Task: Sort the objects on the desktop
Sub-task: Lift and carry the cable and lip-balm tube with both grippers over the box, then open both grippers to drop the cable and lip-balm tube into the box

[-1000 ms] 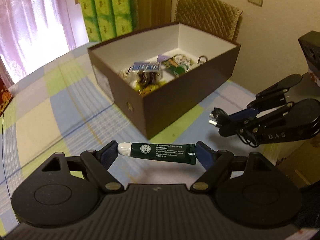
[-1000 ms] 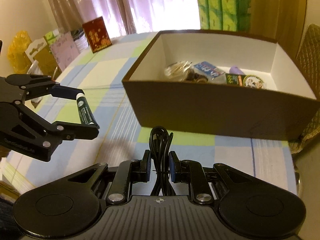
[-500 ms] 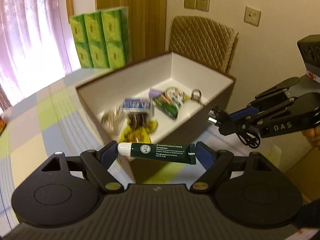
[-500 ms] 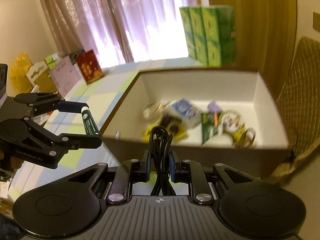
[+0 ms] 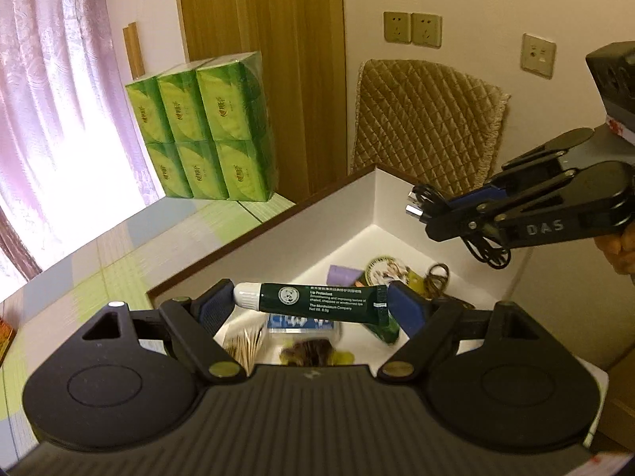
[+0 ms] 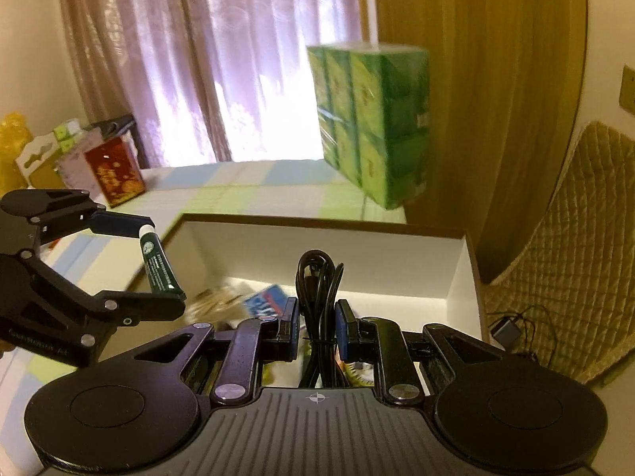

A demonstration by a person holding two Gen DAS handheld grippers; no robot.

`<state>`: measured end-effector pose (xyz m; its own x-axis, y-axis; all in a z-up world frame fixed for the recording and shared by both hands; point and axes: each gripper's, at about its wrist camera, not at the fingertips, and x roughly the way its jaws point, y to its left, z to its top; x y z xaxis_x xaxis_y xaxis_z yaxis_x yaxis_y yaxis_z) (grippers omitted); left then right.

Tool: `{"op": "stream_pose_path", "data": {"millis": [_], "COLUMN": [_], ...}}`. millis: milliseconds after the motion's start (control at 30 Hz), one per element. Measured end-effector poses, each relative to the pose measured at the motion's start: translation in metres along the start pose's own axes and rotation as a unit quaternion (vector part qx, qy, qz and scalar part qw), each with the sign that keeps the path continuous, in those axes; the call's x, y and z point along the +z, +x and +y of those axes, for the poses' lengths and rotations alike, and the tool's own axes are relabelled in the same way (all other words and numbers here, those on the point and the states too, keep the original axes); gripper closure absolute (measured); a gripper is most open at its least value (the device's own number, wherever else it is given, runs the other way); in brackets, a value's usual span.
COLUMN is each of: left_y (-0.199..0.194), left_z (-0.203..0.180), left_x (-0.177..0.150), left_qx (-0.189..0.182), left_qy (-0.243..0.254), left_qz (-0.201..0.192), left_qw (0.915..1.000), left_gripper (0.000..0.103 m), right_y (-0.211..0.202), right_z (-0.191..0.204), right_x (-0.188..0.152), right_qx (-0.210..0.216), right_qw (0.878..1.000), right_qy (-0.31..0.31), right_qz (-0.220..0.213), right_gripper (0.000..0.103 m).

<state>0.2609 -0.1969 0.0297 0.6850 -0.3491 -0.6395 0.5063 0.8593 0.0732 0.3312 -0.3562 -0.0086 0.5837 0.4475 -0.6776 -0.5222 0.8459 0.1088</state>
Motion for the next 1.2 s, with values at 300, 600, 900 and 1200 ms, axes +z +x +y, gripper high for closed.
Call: {"op": "stream_pose_path", "data": {"millis": [300, 600, 900, 1200], "left_y": [0.078, 0.137, 0.170, 0.180], "left_z": [0.006, -0.001, 0.001, 0.001], "left_x": [0.017, 0.017, 0.014, 0.013], "left_qx": [-0.020, -0.026, -0.012, -0.007], "left_qy": [-0.004, 0.016, 0.022, 0.009], "left_qz": [0.037, 0.072, 0.101, 0.114], "left_qw": [0.9991, 0.9970, 0.9946, 0.9934], "left_gripper": [0.022, 0.022, 0.022, 0.022], "right_y": [0.060, 0.088, 0.100, 0.097], "right_z": [-0.037, -0.048, -0.053, -0.058], "right_x": [0.006, -0.002, -0.005, 0.002], "right_qx": [-0.022, -0.033, -0.039, -0.041], "right_qw": [0.998, 0.993, 0.990, 0.991], "right_qy": [-0.024, -0.081, -0.107, -0.104], "right_qz": [0.059, 0.079, 0.086, 0.070], "right_gripper": [0.088, 0.088, 0.088, 0.087]}}
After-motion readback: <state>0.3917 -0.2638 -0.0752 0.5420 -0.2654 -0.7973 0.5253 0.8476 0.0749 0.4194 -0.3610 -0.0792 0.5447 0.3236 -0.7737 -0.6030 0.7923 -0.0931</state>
